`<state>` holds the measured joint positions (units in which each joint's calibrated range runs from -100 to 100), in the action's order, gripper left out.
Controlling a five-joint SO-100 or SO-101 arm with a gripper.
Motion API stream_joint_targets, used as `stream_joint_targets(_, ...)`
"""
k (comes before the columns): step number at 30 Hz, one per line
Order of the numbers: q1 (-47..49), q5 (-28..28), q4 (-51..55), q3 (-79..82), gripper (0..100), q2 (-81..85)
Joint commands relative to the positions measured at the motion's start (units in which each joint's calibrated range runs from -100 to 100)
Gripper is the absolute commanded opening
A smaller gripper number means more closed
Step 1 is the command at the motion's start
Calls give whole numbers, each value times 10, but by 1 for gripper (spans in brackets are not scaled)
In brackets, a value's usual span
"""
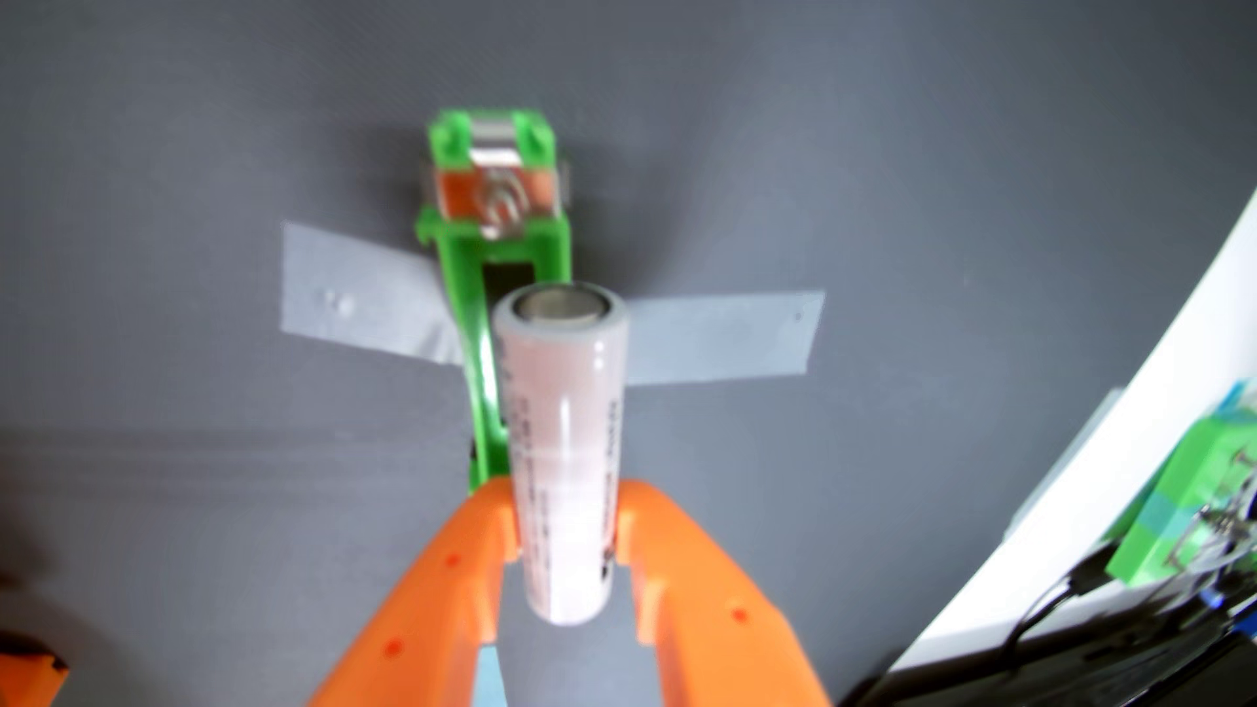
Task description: Insert Battery
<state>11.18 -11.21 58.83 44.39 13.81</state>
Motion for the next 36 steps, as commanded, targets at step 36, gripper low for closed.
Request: stream_joint_targets(36,-46,-11,10,4,2,21)
